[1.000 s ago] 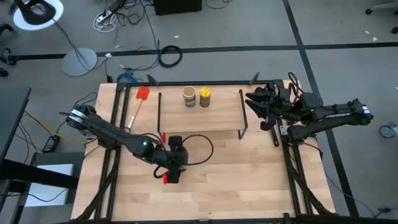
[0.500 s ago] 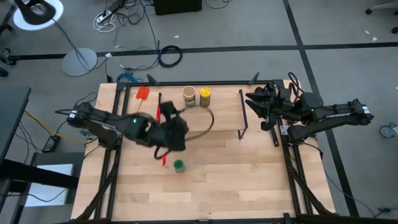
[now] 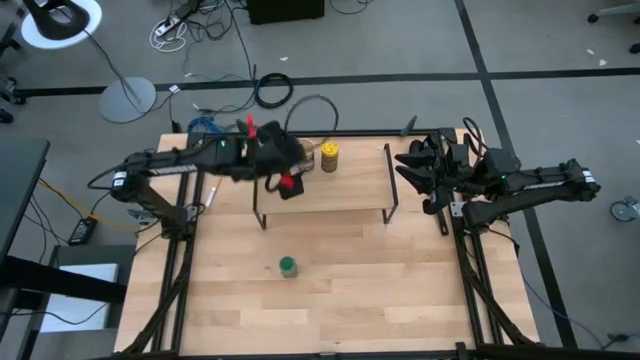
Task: Shelf spices
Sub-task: Remove the brown seasoning bottle from the shelf
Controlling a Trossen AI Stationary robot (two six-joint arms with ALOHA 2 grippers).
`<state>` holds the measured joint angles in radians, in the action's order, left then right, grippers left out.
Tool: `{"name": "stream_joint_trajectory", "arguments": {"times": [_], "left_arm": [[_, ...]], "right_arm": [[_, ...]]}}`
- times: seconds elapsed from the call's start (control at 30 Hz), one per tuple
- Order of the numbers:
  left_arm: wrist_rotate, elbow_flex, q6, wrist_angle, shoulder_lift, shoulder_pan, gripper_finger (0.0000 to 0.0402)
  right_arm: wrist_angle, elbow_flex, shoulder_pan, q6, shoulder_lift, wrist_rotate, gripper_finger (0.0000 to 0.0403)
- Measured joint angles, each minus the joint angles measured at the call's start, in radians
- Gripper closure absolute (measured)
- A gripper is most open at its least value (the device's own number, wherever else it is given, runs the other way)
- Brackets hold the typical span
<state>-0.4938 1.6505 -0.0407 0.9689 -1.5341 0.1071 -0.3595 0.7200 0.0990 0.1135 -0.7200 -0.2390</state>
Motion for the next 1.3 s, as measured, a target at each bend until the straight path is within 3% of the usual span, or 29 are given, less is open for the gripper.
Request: {"name": "stream_joint_trajectory", "arguments": {"times": [0.1,0.2,0.67,1.07,1.3], "left_arm": [[0.146,0.001,-0.017,-0.025,0.001,0.082,0.0002],[0.226,0.001,-0.032,-0.039,-0.002,0.146,0.0002],[0.384,-0.001,-0.054,-0.127,-0.028,0.224,0.0002],[0.448,-0.002,-0.066,-0.116,-0.101,0.268,0.0002],[0.546,-0.002,-0.066,-0.095,-0.148,0.308,0.0006]], "right_arm": [[-0.002,0.000,0.000,0.000,0.000,0.000,0.0266],[-0.003,0.000,0.000,0.000,0.000,0.000,0.0266],[-0.006,0.000,0.000,0.024,0.000,0.008,0.0266],[-0.014,0.000,0.025,0.044,0.000,0.007,0.0266],[-0.018,0.000,0.027,0.044,0.000,0.007,0.0266]]}}
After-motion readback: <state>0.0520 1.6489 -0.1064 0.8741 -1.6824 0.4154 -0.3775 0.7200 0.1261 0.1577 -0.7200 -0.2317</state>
